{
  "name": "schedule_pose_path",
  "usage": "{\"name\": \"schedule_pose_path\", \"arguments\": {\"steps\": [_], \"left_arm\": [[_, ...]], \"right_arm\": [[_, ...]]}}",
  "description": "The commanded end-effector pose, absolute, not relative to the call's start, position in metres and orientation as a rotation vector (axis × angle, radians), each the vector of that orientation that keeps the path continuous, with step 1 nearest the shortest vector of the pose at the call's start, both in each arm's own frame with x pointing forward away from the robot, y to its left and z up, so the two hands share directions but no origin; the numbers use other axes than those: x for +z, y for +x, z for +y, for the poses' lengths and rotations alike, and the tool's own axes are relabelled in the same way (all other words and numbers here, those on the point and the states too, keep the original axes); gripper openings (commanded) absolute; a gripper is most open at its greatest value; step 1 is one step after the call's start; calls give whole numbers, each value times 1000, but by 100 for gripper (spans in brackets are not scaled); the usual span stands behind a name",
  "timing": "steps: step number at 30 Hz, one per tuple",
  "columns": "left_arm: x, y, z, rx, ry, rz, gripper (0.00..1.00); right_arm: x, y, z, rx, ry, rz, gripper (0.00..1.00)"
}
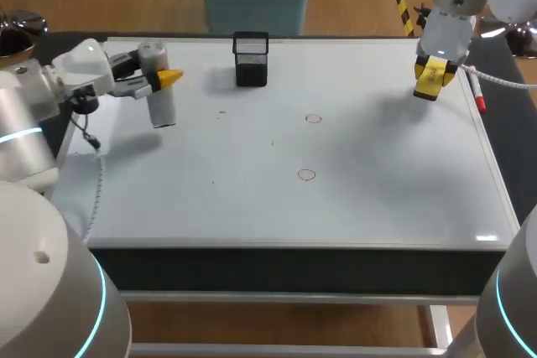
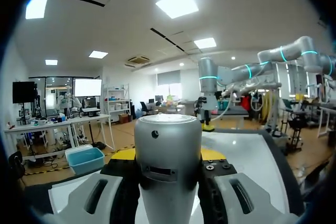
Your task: Pick up the inspection probe, press it on each red-marked spot on the whiteboard one by one, put down the probe, pick up the eraser, and wipe off all the red marks.
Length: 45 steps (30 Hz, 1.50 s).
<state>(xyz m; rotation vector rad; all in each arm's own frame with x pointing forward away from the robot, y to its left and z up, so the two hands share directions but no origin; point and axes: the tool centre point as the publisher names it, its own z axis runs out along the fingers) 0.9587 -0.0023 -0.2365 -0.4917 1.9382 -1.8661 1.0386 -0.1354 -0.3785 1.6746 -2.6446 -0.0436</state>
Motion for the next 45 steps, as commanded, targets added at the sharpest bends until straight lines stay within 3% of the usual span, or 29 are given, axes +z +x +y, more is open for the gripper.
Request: {"name": "schedule_pose_path", "arguments": {"steps": [1,17,33,45], "left_arm": [[-231,954,18,-1909,-428,1972,0],[-228,954,23,-1907,-415,1977,0],[-228,954,23,-1907,-415,1977,0],[-228,954,23,-1907,-415,1977,0]], "right_arm": [[-377,1039,-136,-41,1676,-2641,0],[-377,1037,-130,-28,1693,-2627,0],[-383,990,60,-119,2136,-2329,0],[-400,994,128,-152,2235,-2256,0]]}}
